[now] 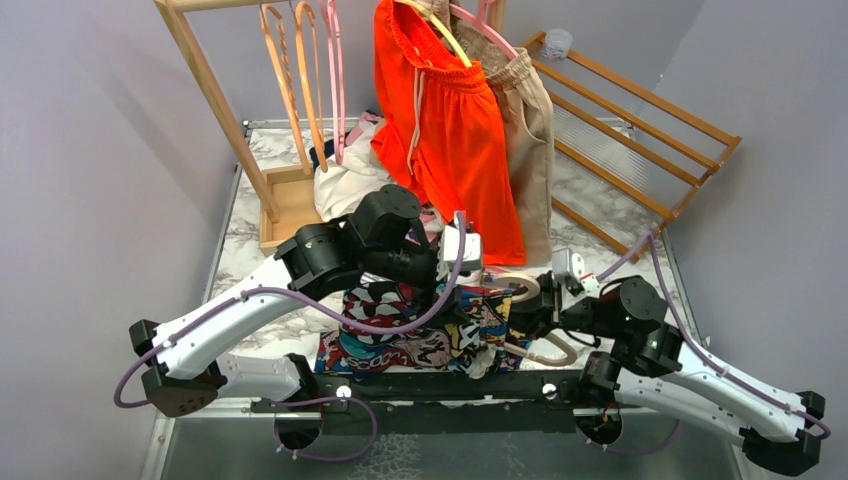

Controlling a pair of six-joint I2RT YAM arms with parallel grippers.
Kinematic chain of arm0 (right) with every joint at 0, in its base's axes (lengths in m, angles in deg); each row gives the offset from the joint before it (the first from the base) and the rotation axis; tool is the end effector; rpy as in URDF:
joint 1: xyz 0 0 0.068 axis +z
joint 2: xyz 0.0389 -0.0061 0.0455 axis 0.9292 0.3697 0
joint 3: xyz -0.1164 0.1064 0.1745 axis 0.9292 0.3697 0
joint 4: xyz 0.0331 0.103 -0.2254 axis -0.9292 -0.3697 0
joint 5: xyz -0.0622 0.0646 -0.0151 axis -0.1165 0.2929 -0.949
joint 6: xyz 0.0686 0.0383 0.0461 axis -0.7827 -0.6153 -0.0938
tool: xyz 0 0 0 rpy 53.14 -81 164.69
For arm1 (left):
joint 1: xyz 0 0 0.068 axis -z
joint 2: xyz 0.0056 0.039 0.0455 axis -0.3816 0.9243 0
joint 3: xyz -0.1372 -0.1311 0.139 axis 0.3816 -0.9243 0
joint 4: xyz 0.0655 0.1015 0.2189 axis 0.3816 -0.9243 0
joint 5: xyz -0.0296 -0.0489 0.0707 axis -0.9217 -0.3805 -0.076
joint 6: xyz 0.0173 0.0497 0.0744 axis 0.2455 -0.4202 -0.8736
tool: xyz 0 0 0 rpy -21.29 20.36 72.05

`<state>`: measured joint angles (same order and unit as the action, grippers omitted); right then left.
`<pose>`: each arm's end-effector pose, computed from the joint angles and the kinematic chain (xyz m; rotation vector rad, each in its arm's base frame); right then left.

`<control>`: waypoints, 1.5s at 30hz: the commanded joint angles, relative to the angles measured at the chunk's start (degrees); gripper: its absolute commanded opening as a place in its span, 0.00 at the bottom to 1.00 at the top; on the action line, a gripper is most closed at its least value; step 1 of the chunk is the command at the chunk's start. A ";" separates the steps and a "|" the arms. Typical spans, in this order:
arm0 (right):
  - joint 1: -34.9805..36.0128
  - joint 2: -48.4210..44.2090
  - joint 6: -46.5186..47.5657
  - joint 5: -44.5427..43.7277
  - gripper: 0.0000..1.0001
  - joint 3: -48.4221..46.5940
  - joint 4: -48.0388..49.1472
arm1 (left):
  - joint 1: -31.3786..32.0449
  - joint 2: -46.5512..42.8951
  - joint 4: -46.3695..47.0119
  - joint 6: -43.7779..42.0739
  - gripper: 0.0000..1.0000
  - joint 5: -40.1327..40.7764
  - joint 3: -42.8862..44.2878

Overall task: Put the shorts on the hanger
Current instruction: Hang the shorts on the hanger.

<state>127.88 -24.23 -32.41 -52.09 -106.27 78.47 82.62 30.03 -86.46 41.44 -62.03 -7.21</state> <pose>0.0727 0.1805 0.3249 -0.9378 1.1858 1.2075 0.0965 -0.2583 0.3668 1.5831 1.4986 -1.0882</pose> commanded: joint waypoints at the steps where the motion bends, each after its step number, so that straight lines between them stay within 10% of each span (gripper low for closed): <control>1: 0.18 0.84 1.76 1.63 0.01 -3.79 1.51 | 1.00 1.36 -2.57 -0.76 0.81 -0.81 1.17; 7: 0.19 2.03 1.82 2.27 0.01 -4.60 2.60 | 1.68 1.41 -3.29 -1.16 0.78 -0.04 -0.55; 21: 0.17 2.83 0.77 3.68 0.01 -5.12 3.07 | 2.10 0.73 -3.32 -1.56 0.00 -0.23 -2.59; 27: 0.15 4.22 2.04 6.02 0.01 -6.98 0.27 | 2.13 -0.01 -2.78 -1.63 0.00 1.56 -3.29; 36: 0.18 5.70 3.29 5.94 0.41 -10.84 -7.29 | 2.13 -5.06 1.07 -1.77 0.00 7.27 -7.17; 45: 0.18 3.67 3.72 2.40 0.54 -12.87 -12.44 | 2.09 -11.85 4.94 -1.17 0.00 11.80 -11.58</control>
<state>127.85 -19.25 -29.24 -48.04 -116.69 69.05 84.80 21.82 -85.87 40.36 -54.19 -18.22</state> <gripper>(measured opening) 0.527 0.074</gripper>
